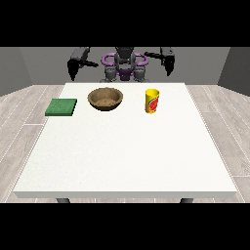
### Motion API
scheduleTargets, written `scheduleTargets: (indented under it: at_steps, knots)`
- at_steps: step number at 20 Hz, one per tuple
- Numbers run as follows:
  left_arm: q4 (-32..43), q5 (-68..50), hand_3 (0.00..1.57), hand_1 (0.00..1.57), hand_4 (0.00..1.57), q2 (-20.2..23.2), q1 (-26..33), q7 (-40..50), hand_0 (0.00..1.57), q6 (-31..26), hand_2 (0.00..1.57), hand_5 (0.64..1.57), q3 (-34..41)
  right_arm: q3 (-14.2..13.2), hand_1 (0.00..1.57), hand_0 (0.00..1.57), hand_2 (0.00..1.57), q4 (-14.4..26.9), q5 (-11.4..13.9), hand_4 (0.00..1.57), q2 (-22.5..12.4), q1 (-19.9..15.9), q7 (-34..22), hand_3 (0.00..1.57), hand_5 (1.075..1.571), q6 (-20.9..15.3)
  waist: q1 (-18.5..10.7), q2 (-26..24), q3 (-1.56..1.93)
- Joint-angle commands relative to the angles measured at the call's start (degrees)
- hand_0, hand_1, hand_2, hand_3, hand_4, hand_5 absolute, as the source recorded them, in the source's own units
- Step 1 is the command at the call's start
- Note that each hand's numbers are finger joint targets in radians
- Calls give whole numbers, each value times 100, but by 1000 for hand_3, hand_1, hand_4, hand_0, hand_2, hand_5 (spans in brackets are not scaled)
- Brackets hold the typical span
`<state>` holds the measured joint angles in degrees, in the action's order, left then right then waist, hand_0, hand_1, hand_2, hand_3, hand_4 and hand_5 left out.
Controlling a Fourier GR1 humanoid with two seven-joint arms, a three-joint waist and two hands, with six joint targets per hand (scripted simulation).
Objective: Pick the cup and pour the ball into the bowl, then pick the bowl and place it on the pad
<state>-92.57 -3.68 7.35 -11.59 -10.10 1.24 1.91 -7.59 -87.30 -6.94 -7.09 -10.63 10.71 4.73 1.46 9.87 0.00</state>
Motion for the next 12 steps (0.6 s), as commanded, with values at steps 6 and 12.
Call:
scheduleTargets:
  at_steps: [6, 12]
  knots:
    - [1625, 251, 0, 0, 0, 89, -855, -820, 0, 29, 0, 1245, 354, -457, 0, 0, 0, 1113, -178, 0, -457, -559, 631, 0, 1561, 436, 174, 267, 0]
    - [2643, 455, 0, 0, 0, -121, -929, -1802, 0, 309, 0, 1246, 467, -707, 0, 0, 0, 1360, -426, 0, -730, -732, 609, 0, 1563, 683, 269, 278, -1]
